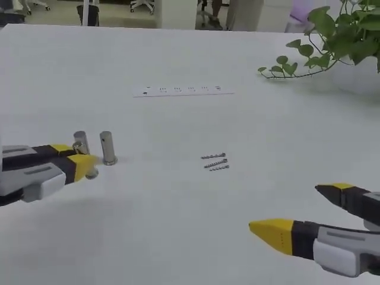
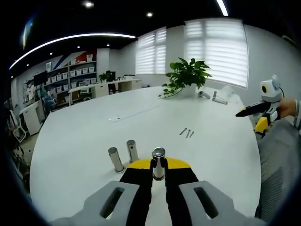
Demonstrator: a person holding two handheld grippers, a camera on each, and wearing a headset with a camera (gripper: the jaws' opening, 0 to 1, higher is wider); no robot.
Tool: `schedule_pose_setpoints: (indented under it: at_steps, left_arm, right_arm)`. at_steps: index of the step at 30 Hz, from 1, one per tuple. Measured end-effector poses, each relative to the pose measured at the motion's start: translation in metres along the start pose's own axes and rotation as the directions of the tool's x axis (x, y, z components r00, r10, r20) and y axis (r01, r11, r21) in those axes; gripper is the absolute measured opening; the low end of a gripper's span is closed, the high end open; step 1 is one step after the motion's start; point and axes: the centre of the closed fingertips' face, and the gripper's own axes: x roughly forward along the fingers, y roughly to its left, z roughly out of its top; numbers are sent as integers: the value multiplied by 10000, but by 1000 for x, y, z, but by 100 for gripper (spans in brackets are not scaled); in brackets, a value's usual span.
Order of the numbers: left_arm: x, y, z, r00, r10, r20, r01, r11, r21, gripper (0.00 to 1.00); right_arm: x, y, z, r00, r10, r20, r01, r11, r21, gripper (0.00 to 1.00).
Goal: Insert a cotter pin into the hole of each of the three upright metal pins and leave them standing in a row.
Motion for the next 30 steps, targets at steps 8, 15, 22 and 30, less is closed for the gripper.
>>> schedule_pose_setpoints:
  at_steps: [8, 15, 22, 30]
  left_arm:
    - [-2, -28, -9, 9974, -572, -443, 598, 9965, 589, 7]
    - [2, -45, -22, 9944, -878, -594, 905, 9949, 451, 7]
    - [9, -56, -34, 9890, -1209, -855, 1255, 9908, 501, 7]
    - [12, -55, -43, 9895, -1119, -916, 1179, 9910, 638, 7]
  right_arm:
    - [0, 3, -1, 10000, 87, -34, -87, 9999, -68, 89]
    - [0, 6, -6, 9995, 213, -230, -215, 9998, -51, 89]
    - [-1, 5, -7, 9994, 182, -277, -184, 9998, -71, 89]
    - [1, 7, -9, 9990, 239, -366, -240, 9997, -6, 88]
